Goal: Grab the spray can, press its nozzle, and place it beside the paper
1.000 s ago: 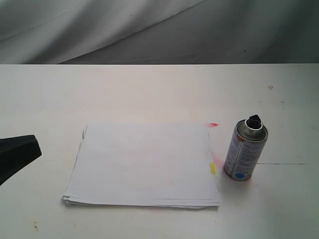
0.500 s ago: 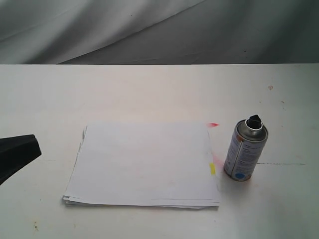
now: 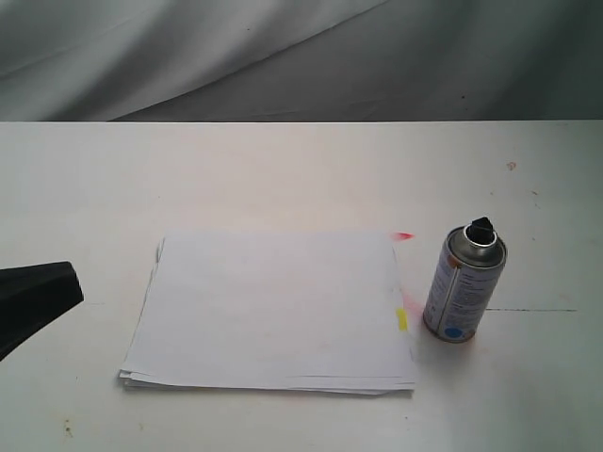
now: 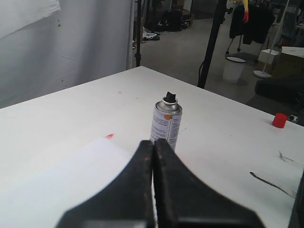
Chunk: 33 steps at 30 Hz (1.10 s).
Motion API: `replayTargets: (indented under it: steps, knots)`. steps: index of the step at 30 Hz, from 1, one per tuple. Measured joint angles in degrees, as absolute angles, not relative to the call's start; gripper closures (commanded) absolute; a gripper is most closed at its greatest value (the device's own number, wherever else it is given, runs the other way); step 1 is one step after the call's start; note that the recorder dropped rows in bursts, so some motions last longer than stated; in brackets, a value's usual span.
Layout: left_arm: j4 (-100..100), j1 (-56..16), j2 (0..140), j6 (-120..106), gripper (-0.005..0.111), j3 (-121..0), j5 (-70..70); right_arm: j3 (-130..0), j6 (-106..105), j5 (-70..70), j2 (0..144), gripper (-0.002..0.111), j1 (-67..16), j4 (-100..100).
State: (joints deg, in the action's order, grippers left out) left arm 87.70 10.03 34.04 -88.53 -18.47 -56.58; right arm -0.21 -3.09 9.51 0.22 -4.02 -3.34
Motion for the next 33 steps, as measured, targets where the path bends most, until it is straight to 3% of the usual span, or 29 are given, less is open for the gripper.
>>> replayTargets:
  steps: [10,15,22,33]
  knots:
    - [88.6,10.0,33.8,-89.7,0.107,-18.5,-55.2,-0.2,-3.1,9.5,0.2,0.108,-4.0,-3.2]
    - [88.2,10.0,31.5,-86.0,0.107,-18.8,-43.9,-0.2,-3.1,9.5,0.2,0.108,-4.0,-3.1]
    - [69.6,10.0,25.3,-65.5,0.107,-19.4,-26.9,-0.2,-3.1,9.5,0.2,0.108,-4.0,-3.1]
    - [30.0,10.0,17.3,-29.0,0.107,-15.6,-20.5,-0.2,-3.1,9.5,0.2,0.108,-4.0,-3.1]
